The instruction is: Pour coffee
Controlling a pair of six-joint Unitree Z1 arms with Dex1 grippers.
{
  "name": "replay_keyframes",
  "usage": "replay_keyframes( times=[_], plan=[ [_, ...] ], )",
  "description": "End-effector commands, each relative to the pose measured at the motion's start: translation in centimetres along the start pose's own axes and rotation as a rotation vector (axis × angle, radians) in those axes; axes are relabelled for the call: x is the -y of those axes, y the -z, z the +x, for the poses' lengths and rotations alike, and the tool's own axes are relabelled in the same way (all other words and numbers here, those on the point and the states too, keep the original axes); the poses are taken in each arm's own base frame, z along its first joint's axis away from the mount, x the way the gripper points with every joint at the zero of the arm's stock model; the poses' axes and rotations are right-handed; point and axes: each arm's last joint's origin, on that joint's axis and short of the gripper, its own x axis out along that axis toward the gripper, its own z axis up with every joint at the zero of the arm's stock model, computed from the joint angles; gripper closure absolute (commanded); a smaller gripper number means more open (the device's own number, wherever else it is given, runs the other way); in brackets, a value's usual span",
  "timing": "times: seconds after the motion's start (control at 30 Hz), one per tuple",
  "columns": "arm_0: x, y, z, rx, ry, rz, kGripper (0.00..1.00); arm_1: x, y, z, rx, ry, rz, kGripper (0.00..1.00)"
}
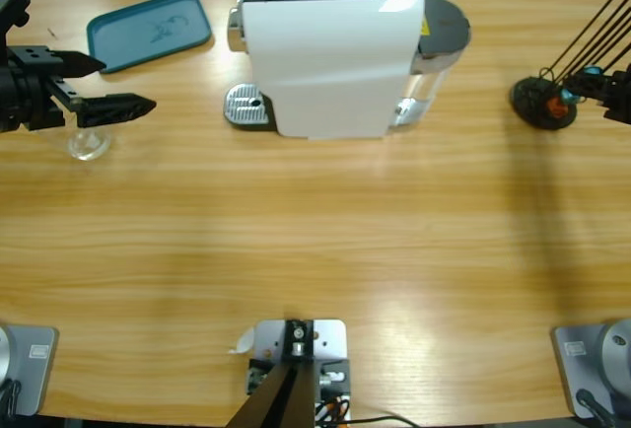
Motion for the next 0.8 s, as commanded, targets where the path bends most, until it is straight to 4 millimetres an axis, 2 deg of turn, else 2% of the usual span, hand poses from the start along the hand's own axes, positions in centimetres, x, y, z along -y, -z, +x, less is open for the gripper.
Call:
replay_keyframes(
  times=[0.03, 0.07, 0.2, 0.5, 0.8],
  plan=[
    [0.0, 1.1, 0.1, -0.023, -0.015, -0.016, 0.0, 0.6, 1.0, -0.4, -0.026, 0.014, -0.017, 0.547],
    [0.0, 1.2, 0.1, -0.024, -0.015, -0.02, 0.0, 0.7, 1.0, -0.4, -0.021, 0.014, -0.016, 0.601],
    [0.0, 1.2, 0.2, -0.028, -0.014, -0.029, 0.0, 1.0, 0.5, -0.3, -0.005, 0.029, -0.002, 0.648],
    [0.1, 1.7, 0.3, -0.042, -0.011, -0.037, 0.0, 0.8, -0.5, 0.5, 0.011, 0.016, 0.011, 0.648],
    [0.1, 1.9, 0.3, -0.044, -0.012, -0.042, 0.0, 0.8, -0.1, 0.9, -0.019, 0.006, 0.007, 0.648]
  ],
)
